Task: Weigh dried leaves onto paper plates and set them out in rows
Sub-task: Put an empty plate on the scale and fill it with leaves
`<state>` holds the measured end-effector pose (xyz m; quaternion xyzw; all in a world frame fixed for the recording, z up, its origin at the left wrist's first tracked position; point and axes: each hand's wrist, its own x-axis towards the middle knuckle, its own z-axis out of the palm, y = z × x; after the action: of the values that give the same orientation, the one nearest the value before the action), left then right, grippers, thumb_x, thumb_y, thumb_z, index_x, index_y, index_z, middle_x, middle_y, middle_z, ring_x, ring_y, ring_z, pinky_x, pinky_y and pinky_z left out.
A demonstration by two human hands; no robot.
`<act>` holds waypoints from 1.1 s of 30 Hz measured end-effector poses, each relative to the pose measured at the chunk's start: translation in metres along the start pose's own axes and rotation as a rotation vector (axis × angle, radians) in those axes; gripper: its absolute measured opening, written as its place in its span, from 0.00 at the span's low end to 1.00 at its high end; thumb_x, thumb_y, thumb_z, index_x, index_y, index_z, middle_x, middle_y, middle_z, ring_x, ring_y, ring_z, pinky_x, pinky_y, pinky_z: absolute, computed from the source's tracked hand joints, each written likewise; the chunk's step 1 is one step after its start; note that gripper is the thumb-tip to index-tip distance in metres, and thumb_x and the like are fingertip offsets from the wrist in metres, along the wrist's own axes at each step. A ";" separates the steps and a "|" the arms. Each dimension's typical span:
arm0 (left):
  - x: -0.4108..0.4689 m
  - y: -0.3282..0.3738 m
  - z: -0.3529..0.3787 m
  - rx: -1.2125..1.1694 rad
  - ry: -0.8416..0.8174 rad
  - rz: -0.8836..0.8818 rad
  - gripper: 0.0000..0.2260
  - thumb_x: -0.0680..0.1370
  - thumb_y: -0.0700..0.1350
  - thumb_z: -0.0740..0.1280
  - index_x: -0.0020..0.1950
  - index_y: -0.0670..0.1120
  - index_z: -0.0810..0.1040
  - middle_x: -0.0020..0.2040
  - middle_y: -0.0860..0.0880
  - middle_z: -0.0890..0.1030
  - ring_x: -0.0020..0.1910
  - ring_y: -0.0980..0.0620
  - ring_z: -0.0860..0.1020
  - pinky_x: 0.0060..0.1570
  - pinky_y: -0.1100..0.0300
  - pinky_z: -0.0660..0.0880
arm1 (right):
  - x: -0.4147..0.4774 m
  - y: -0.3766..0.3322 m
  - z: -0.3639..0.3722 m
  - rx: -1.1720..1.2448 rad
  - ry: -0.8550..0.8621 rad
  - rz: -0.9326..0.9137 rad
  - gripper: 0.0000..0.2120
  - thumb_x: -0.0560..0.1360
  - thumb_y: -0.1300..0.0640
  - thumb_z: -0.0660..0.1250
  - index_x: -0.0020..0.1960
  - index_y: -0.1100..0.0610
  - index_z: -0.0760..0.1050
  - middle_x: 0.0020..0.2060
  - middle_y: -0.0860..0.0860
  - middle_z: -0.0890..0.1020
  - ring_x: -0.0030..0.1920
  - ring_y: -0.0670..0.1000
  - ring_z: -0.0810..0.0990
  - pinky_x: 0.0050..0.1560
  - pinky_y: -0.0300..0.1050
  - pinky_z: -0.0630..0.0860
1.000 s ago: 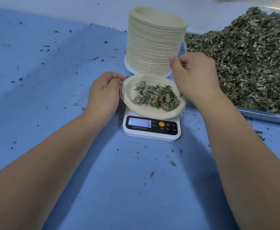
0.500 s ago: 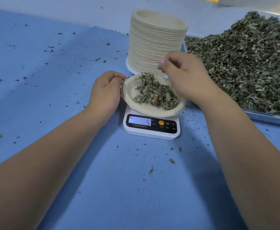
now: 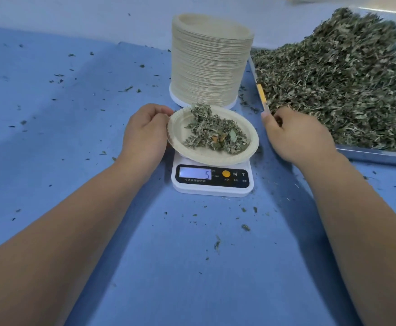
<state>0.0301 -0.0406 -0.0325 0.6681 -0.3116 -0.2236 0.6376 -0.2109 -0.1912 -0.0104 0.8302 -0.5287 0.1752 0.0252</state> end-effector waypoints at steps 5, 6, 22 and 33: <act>-0.001 0.001 -0.001 -0.006 0.008 -0.015 0.10 0.72 0.47 0.62 0.46 0.55 0.82 0.47 0.53 0.84 0.46 0.49 0.81 0.50 0.49 0.78 | 0.005 0.018 -0.003 -0.011 -0.063 0.092 0.29 0.79 0.30 0.48 0.44 0.53 0.72 0.37 0.52 0.75 0.39 0.57 0.73 0.39 0.49 0.67; -0.001 0.002 -0.001 -0.016 0.010 -0.019 0.09 0.73 0.47 0.62 0.46 0.55 0.82 0.49 0.51 0.85 0.47 0.47 0.82 0.52 0.47 0.78 | 0.005 0.018 -0.001 -0.043 -0.079 0.081 0.29 0.79 0.29 0.47 0.45 0.52 0.72 0.37 0.50 0.75 0.40 0.57 0.73 0.38 0.48 0.66; -0.012 0.013 -0.003 0.063 -0.082 0.077 0.14 0.82 0.50 0.58 0.62 0.60 0.80 0.59 0.65 0.78 0.60 0.69 0.75 0.65 0.59 0.72 | 0.002 0.013 0.007 -0.069 -0.022 0.009 0.29 0.80 0.31 0.46 0.41 0.52 0.73 0.35 0.51 0.76 0.34 0.51 0.72 0.34 0.43 0.62; -0.025 0.025 0.001 0.420 -0.330 0.496 0.23 0.86 0.54 0.52 0.81 0.55 0.62 0.79 0.57 0.68 0.83 0.58 0.49 0.80 0.51 0.48 | 0.000 0.008 0.006 -0.039 0.028 -0.016 0.27 0.82 0.37 0.52 0.38 0.56 0.72 0.31 0.53 0.75 0.32 0.54 0.72 0.31 0.42 0.63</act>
<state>0.0086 -0.0231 -0.0098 0.6435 -0.6021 -0.0979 0.4624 -0.2164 -0.1963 -0.0168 0.8312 -0.5248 0.1762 0.0504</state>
